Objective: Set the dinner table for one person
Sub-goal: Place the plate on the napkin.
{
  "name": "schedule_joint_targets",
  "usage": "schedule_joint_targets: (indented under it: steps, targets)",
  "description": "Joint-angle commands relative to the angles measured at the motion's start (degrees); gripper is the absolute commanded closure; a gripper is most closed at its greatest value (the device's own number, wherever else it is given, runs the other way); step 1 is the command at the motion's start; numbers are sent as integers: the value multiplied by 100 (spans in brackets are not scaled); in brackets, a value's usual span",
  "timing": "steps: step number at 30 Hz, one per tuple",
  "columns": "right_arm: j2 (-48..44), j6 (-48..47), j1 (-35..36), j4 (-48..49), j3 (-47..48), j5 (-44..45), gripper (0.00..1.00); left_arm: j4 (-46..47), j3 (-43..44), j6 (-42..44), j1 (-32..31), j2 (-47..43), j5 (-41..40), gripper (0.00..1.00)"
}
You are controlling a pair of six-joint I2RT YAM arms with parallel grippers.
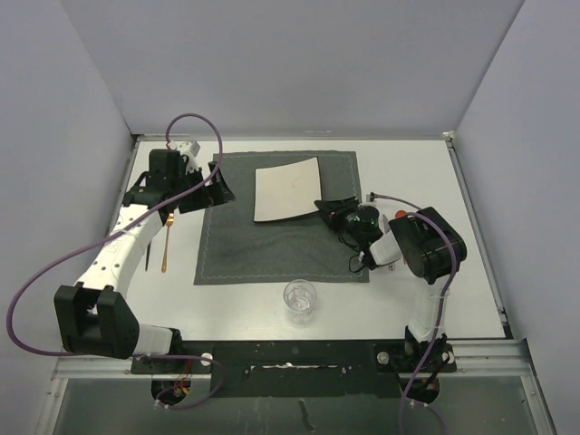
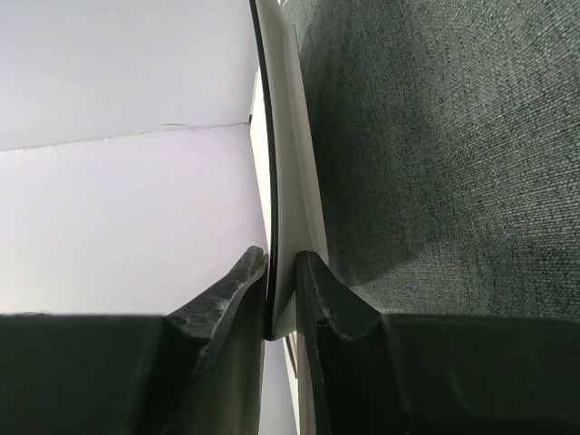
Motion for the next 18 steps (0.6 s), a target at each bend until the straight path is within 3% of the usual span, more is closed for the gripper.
schedule_joint_targets:
  steps: [1, 18]
  targets:
    - [-113, 265, 117, 1843, 163, 84, 100, 347, 43, 51, 12, -44, 80, 2]
    - [249, 343, 121, 2058, 44, 205, 100, 355, 26, 48, 27, -21, 71, 2]
